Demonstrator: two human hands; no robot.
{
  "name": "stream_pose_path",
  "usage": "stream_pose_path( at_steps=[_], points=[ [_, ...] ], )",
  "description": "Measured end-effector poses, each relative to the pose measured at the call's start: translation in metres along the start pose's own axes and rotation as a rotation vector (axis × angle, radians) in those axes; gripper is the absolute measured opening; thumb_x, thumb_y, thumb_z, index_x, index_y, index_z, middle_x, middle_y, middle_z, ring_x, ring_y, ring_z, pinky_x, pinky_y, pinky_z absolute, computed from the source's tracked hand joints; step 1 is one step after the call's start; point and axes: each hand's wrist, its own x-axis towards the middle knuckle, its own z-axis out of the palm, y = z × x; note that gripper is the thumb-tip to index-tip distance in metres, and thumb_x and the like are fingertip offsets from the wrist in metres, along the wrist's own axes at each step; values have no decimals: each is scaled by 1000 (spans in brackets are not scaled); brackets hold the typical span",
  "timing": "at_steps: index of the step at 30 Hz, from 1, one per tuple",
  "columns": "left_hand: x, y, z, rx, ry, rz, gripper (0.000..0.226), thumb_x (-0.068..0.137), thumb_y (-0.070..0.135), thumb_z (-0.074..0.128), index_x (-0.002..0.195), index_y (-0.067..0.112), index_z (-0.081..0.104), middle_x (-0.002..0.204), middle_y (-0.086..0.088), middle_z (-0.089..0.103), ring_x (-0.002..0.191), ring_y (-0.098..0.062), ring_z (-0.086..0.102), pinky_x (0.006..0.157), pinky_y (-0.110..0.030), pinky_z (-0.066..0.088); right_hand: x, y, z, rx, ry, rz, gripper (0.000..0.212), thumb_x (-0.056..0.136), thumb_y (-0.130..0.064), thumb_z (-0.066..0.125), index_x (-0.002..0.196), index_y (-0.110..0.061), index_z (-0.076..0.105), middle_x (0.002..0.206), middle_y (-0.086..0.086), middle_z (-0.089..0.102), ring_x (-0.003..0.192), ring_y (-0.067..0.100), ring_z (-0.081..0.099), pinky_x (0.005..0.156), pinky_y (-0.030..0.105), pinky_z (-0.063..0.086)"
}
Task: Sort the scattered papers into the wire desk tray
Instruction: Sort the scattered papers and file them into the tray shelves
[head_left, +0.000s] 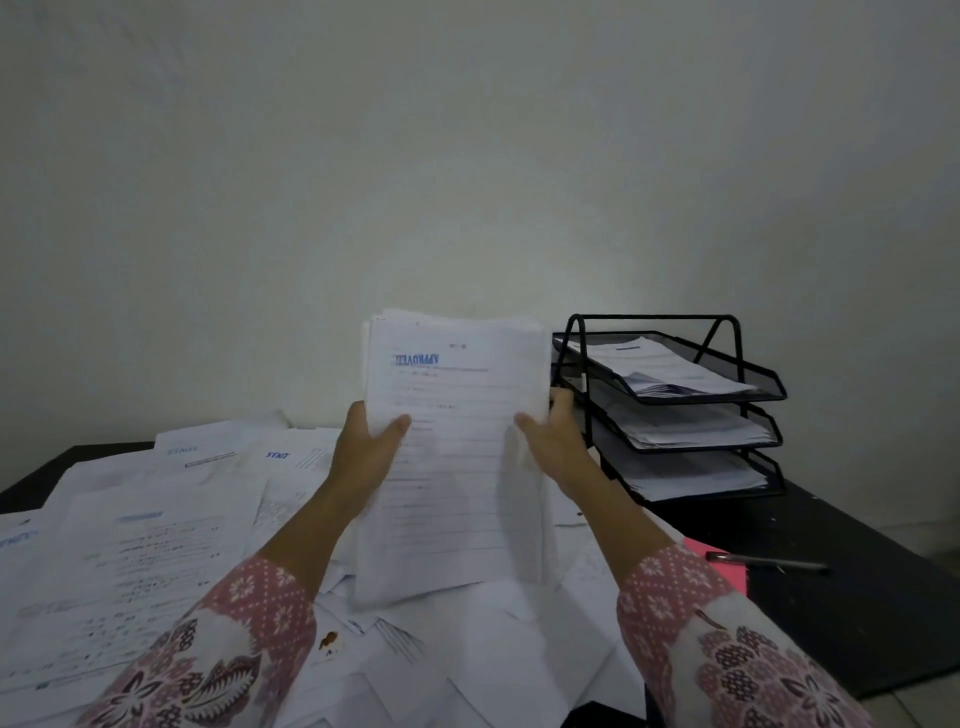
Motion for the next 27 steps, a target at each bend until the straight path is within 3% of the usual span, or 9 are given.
stream_pose_path(
  at_steps=[3, 7, 9, 12, 16, 18, 21, 24, 27],
  points=[
    [-3, -1, 5, 160, -61, -2, 32, 97, 15, 48, 127, 7, 40, 122, -10, 54, 102, -22, 51, 83, -32, 42, 1, 5, 0, -94, -2, 39, 28, 94, 0, 39, 122, -2, 39, 115, 19, 55, 89, 19, 50, 78, 35, 48],
    [-5, 7, 10, 198, -33, 88, 29, 96, 10, 47, 124, 5, 43, 121, -9, 54, 99, -18, 48, 83, -29, 40, 0, 0, -10, 12, 69, 60, 28, 94, -6, 43, 121, -6, 37, 104, 8, 50, 80, 14, 48, 59, 23, 42],
    [-7, 10, 13, 210, -65, 99, 29, 95, 9, 49, 123, 5, 45, 119, -9, 55, 97, -17, 49, 81, -28, 40, -1, 4, -17, 24, 52, 98, 32, 93, -5, 46, 124, -8, 39, 105, 3, 50, 88, 16, 49, 66, 24, 43],
    [-10, 10, 19, 204, -218, 41, 33, 95, 11, 50, 128, 9, 45, 121, -7, 56, 99, -17, 51, 82, -28, 41, 0, 15, -28, 19, 68, 237, 34, 88, 3, 43, 121, -1, 50, 108, 10, 56, 93, 21, 51, 74, 25, 41],
    [-20, 8, 34, 165, -446, -43, 42, 97, 12, 46, 138, 16, 35, 128, -4, 52, 106, -18, 51, 90, -30, 42, -7, 28, -54, 54, 110, 412, 18, 91, 4, 42, 105, -1, 52, 86, 11, 51, 63, 16, 42, 50, 24, 31],
    [-25, 6, 45, 104, -508, -85, 45, 97, 10, 46, 140, 17, 32, 125, -3, 52, 108, -19, 52, 90, -31, 44, -10, 34, -68, 65, 146, 453, 24, 92, 1, 44, 114, 1, 53, 82, 10, 51, 68, 20, 44, 59, 25, 36],
    [-32, 5, 65, 18, -569, -164, 49, 96, 12, 49, 141, 18, 29, 128, -6, 52, 111, -24, 55, 93, -38, 48, -12, 44, -88, 83, 227, 521, 31, 93, -2, 47, 122, 7, 53, 107, 17, 54, 83, 23, 43, 85, 37, 40],
    [-39, 6, 83, -33, -648, -229, 49, 95, 14, 52, 139, 18, 31, 130, -7, 50, 108, -24, 57, 85, -35, 51, -12, 56, -111, 98, 299, 582, 34, 92, -4, 48, 123, 10, 51, 98, 15, 51, 65, 20, 41, 78, 33, 36],
    [-43, 6, 101, -89, -735, -303, 48, 92, 15, 57, 135, 15, 36, 125, -6, 55, 107, -23, 59, 86, -36, 53, -12, 67, -136, 147, 371, 612, 37, 92, -3, 47, 127, 9, 45, 98, 14, 50, 78, 24, 43, 80, 32, 35]
  ],
)
